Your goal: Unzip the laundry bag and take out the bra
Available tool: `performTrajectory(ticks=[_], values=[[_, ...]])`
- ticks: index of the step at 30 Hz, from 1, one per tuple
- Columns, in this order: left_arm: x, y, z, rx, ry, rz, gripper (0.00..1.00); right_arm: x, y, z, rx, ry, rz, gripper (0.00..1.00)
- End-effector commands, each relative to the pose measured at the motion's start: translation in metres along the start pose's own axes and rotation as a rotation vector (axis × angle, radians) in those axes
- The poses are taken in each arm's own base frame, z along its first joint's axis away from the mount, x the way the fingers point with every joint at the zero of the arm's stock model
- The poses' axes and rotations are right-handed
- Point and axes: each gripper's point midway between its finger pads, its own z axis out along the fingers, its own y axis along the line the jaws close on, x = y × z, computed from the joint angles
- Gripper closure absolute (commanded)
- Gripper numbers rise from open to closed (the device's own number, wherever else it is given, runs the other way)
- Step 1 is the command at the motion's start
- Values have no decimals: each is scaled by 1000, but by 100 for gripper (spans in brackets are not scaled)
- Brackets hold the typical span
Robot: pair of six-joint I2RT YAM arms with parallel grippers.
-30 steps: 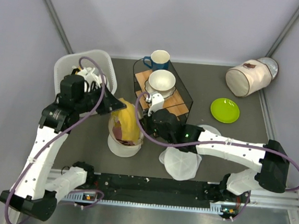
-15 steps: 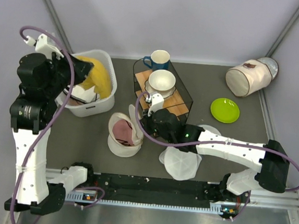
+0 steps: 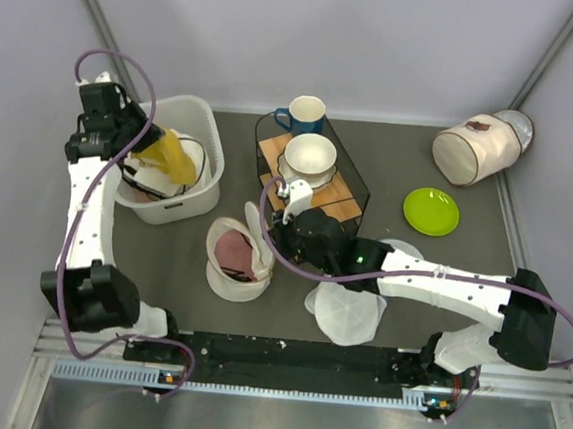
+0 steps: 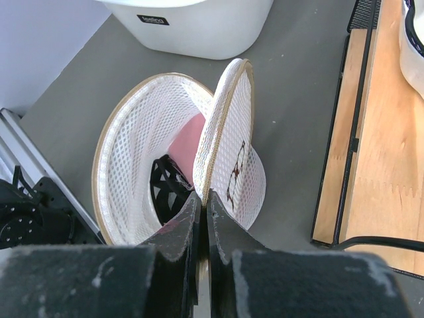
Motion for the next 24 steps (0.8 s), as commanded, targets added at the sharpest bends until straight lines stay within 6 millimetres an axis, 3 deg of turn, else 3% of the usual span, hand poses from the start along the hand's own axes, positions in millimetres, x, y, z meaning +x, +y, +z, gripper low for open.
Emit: performTrajectory(ticks=[1, 2, 3, 6, 7, 11, 14, 17, 18, 20, 21, 24], values=[[-10, 27, 31, -70, -50, 2, 99, -20, 0, -10, -12, -51, 9, 100], [-2, 35, 34, -100, -19, -17, 92, -20, 0, -9, -10, -52, 7, 100], [8, 37, 32, -112, 27, -16, 61, -20, 1, -9, -11, -50, 5, 100], [19, 26, 18, -62, 78, -8, 9, -19, 1, -8, -8, -46, 8, 100], [13, 19, 4, -50, 50, 6, 4, -18, 1, -8, -8, -43, 10, 100], [16, -1, -37, 0, 24, 66, 1, -17, 1, -5, -7, -39, 11, 100], [49, -26, -57, 111, 106, 128, 1, -17, 1, -4, -6, -38, 9, 100], [104, -49, -67, 230, 264, 172, 10, -17, 2, -2, -10, -36, 8, 100], [136, -59, -71, 278, 348, 200, 13, -18, 3, -2, -11, -37, 5, 100], [171, -64, -80, 334, 439, 197, 21, -18, 3, -2, -12, -35, 5, 100], [193, -83, -96, 446, 522, 190, 22, -18, 3, -2, -12, -37, 5, 100], [229, -96, -114, 555, 631, 165, 29, -15, 3, 0, -11, -29, 4, 100]])
